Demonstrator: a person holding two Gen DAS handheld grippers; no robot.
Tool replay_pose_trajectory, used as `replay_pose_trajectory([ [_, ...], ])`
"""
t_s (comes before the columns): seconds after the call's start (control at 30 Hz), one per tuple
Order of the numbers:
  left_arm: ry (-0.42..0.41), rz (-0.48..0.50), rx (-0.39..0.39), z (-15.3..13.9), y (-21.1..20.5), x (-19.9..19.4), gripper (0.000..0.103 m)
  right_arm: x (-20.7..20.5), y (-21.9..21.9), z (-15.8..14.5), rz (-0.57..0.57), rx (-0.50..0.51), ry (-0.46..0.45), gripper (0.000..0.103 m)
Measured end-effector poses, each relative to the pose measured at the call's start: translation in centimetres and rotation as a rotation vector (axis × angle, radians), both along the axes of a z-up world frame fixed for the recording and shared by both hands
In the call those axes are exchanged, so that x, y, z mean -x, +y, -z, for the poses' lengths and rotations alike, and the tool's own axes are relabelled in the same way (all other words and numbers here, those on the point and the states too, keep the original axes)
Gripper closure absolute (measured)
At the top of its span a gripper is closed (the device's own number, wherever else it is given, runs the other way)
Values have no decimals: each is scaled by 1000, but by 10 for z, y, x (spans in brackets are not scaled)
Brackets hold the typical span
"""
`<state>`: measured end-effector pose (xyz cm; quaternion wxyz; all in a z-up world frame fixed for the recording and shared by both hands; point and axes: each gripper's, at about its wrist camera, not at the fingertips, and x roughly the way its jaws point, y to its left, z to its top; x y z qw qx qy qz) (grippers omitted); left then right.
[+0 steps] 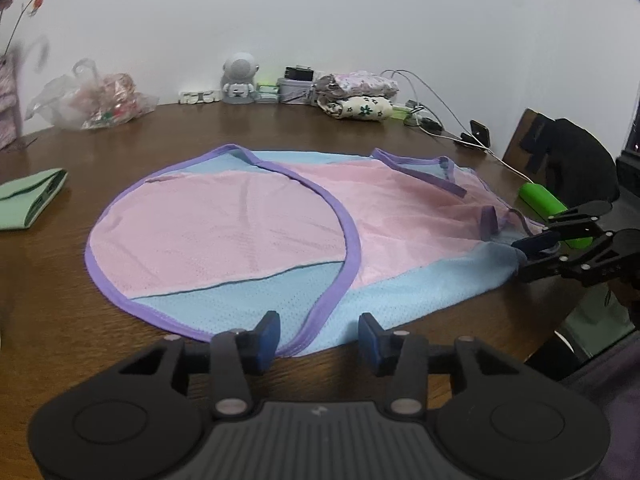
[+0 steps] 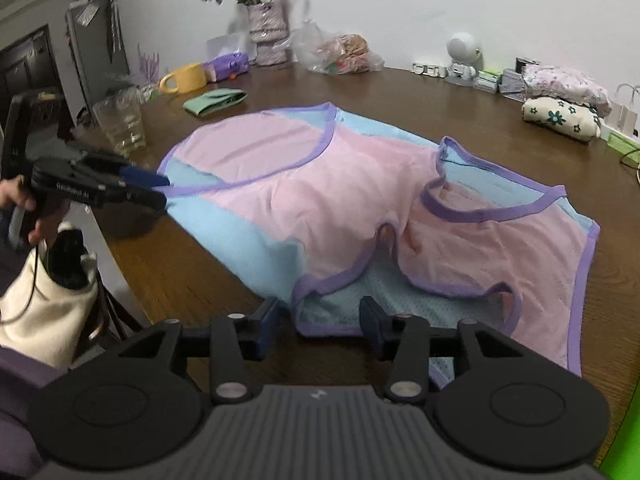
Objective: Fold clothes
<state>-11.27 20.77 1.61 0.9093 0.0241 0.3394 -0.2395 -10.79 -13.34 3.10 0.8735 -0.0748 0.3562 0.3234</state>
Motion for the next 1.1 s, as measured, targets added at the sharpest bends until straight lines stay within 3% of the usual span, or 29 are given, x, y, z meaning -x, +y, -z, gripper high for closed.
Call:
replay_pose_trajectory([
  [0.07, -7, 19, -1, 1, 2, 1, 63, 0, 0, 2, 9, -7, -11, 77],
  [0.1, -13, 27, -3, 2, 3, 1, 69, 0, 0, 2, 14, -10, -17, 82],
  [0.13, -20, 25, -12, 2, 5, 0, 85, 1, 1, 4, 15, -2, -32, 85],
  [0.2, -29, 14, -33, 3, 10, -2, 100, 6, 6, 5, 2, 48, -73, 93],
  [0.33, -43, 34, -71, -1, 8, 1, 102, 9, 9, 0, 2, 89, -56, 98],
  [0.5, -124, 68, -95, -27, 7, 0, 103, 0, 0, -23, 45, 54, -27, 99],
  [0.63, -200, 85, -138, -53, 3, -37, 103, -29, -1, -47, 42, 35, -54, 99],
  [0.73, -192, 97, -207, -53, -12, -80, 102, -70, 6, -51, 91, 92, -81, 98],
  [0.83, -152, 56, -264, -39, -21, -112, 97, -123, 17, -34, 165, 203, -81, 93],
  [0.93, -125, 32, -254, -31, -14, -106, 94, -136, 16, -32, 167, 255, -107, 86],
  [1.0, -107, 16, -248, -26, -9, -102, 85, -127, -8, -48, 135, 207, -133, 56],
  [1.03, -98, 8, -245, -23, -7, -100, 79, -119, -23, -55, 100, 187, -137, 52],
  [1.1, -80, -8, -238, -18, -2, -95, 77, -103, -45, -63, -10, 172, -118, 52],
])
